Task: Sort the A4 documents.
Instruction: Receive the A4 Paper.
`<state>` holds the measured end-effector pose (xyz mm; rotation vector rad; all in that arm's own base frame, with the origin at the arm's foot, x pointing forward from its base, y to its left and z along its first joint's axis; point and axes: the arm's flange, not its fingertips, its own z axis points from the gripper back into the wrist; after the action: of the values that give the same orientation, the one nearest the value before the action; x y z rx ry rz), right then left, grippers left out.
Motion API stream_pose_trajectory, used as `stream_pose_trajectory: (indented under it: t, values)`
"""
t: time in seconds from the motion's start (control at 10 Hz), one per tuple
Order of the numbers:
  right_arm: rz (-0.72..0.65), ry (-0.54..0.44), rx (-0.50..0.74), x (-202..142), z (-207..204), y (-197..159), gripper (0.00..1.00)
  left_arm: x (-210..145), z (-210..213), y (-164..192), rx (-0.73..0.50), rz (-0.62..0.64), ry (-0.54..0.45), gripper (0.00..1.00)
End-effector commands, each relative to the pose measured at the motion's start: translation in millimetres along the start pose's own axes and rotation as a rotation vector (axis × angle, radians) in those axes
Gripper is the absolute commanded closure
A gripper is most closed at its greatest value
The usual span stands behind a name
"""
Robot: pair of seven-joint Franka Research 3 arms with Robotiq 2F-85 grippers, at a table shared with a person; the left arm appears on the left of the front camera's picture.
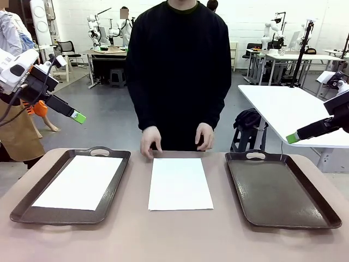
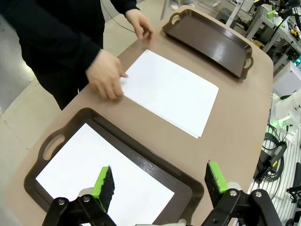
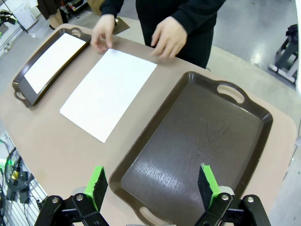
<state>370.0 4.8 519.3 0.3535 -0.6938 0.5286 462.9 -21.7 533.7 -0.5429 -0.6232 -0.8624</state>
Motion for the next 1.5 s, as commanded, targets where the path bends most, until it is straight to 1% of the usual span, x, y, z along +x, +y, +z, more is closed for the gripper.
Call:
stream_pose_trajectory:
  t: [0.0, 1.4]
  values:
    - [-0.004, -0.007, 0.017, -0.5, -1.2, -1.2, 0.0, -0.1, -0.1, -0.3, -0.001, -0.005, 0.002, 0.0]
    - [-0.004, -0.007, 0.017, -0.5, -1.2, -1.2, 0.0, -0.1, -0.1, -0.3, -0.001, -0.005, 0.002, 0.0]
